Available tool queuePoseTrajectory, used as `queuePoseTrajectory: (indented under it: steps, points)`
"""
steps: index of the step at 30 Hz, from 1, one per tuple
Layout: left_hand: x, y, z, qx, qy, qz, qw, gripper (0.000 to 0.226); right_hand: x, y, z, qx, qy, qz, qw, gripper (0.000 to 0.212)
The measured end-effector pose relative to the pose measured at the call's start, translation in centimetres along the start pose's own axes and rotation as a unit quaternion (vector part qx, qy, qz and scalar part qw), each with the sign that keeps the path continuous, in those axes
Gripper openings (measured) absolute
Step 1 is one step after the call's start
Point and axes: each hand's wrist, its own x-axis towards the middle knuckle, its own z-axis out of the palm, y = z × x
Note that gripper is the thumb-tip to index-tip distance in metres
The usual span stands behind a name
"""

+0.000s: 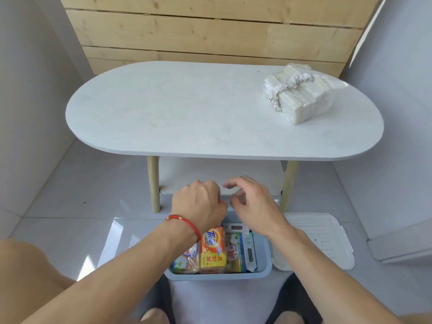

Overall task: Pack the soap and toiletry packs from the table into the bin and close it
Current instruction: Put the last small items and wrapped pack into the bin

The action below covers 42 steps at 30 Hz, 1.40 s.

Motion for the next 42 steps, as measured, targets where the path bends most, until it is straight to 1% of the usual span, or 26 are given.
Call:
queuePoseTrajectory:
  steps: [3, 4, 6, 7, 8, 9, 10, 11, 13, 14, 16, 18, 20, 22, 25, 27, 29, 32, 34, 36, 38, 40, 41, 42]
  points:
    - [1.5, 1.9, -6.5, -0.046, 0.055, 0.057, 0.996, 0.02, 1.9, -2.9, -4.3, 0.052, 0.107, -0.046, 0.992, 0.027]
    - [2.2, 2.3, -8.5, -0.057, 0.075, 0.071, 0.993, 0.019, 2.5, -3.7, -5.8, 0.047, 0.151, -0.066, 0.985, 0.023]
    - [4.0, 2.7, -11.4, -0.078, 0.105, 0.099, 0.986, 0.019, 4.1, -4.9, -8.6, 0.01, 0.248, -0.086, 0.965, 0.016]
    - [5.0, 2.7, -12.3, -0.09, 0.108, 0.114, 0.983, 0.019, 5.0, -5.3, -10.0, -0.009, 0.285, -0.081, 0.955, 0.014]
    - [6.0, 2.6, -12.9, -0.102, 0.108, 0.124, 0.981, 0.02, 6.1, -5.5, -11.3, -0.029, 0.31, -0.07, 0.948, 0.014]
    - [6.9, 2.5, -13.0, -0.113, 0.111, 0.128, 0.979, 0.022, 7.3, -5.4, -12.5, -0.054, 0.317, -0.055, 0.945, 0.015]
    - [7.9, 2.4, -12.8, -0.123, 0.12, 0.128, 0.977, 0.025, 8.6, -5.0, -13.6, -0.097, 0.306, -0.038, 0.946, 0.019]
    - [8.7, 2.3, -12.2, -0.131, 0.131, 0.121, 0.975, 0.028, 9.9, -4.4, -14.3, -0.162, 0.278, -0.018, 0.947, 0.029]
    - [10.2, 2.6, -10.7, -0.133, 0.139, 0.107, 0.975, 0.035, 12.6, -2.8, -15.3, -0.308, 0.201, 0.037, 0.929, 0.058]
    - [10.8, 2.8, -10.0, -0.123, 0.134, 0.102, 0.978, 0.037, 13.8, -2.1, -15.4, -0.355, 0.165, 0.075, 0.917, 0.073]
    - [11.8, 3.1, -9.0, -0.106, 0.128, 0.099, 0.981, 0.041, 16.0, -0.9, -15.3, -0.385, 0.12, 0.167, 0.9, 0.096]
    - [12.4, 3.0, -8.5, -0.094, 0.127, 0.1, 0.982, 0.043, 17.7, 0.0, -15.0, -0.385, 0.12, 0.234, 0.885, 0.104]
    - [12.8, 2.6, -8.2, -0.086, 0.119, 0.099, 0.984, 0.045, 19.0, 0.4, -15.0, -0.38, 0.144, 0.257, 0.877, 0.102]
    - [13.0, 2.3, -8.1, -0.086, 0.112, 0.096, 0.985, 0.045, 19.6, 0.6, -15.3, -0.368, 0.158, 0.26, 0.879, 0.095]
    - [13.0, 2.0, -8.3, -0.092, 0.11, 0.094, 0.985, 0.045, 19.4, 0.4, -16.0, -0.359, 0.138, 0.267, 0.884, 0.09]
    - [12.6, 1.9, -8.4, -0.094, 0.111, 0.098, 0.984, 0.045, 18.5, 0.0, -16.4, -0.336, 0.122, 0.266, 0.896, 0.089]
    - [11.8, 2.1, -8.5, -0.096, 0.117, 0.108, 0.983, 0.044, 16.8, -0.5, -17.1, -0.273, 0.099, 0.27, 0.918, 0.096]
    - [10.2, 2.8, -8.4, -0.118, 0.14, 0.124, 0.975, 0.041, 13.2, -1.9, -18.0, -0.181, 0.058, 0.275, 0.942, 0.113]
    - [8.2, 3.4, -7.9, -0.153, 0.176, 0.138, 0.963, 0.034, 10.3, -3.3, -17.8, -0.168, 0.044, 0.264, 0.949, 0.112]
    - [5.7, 4.0, -7.3, -0.185, 0.21, 0.168, 0.945, 0.019, 7.3, -4.5, -17.0, -0.154, 0.043, 0.242, 0.957, 0.103]
    - [3.4, 4.0, -6.6, -0.193, 0.195, 0.2, 0.94, 0.008, 4.3, -5.5, -15.9, -0.115, 0.045, 0.223, 0.967, 0.1]
    - [1.4, 3.0, -5.7, -0.203, 0.148, 0.219, 0.943, 0.006, 1.1, -6.5, -14.8, -0.063, 0.054, 0.204, 0.976, 0.102]
    - [0.6, 2.1, -5.2, -0.207, 0.125, 0.228, 0.943, 0.007, -0.4, -6.7, -14.1, -0.028, 0.059, 0.195, 0.979, 0.1]
    - [-0.2, 1.1, -4.5, -0.201, 0.108, 0.242, 0.943, 0.006, -1.9, -6.7, -13.3, 0.011, 0.064, 0.187, 0.98, 0.092]
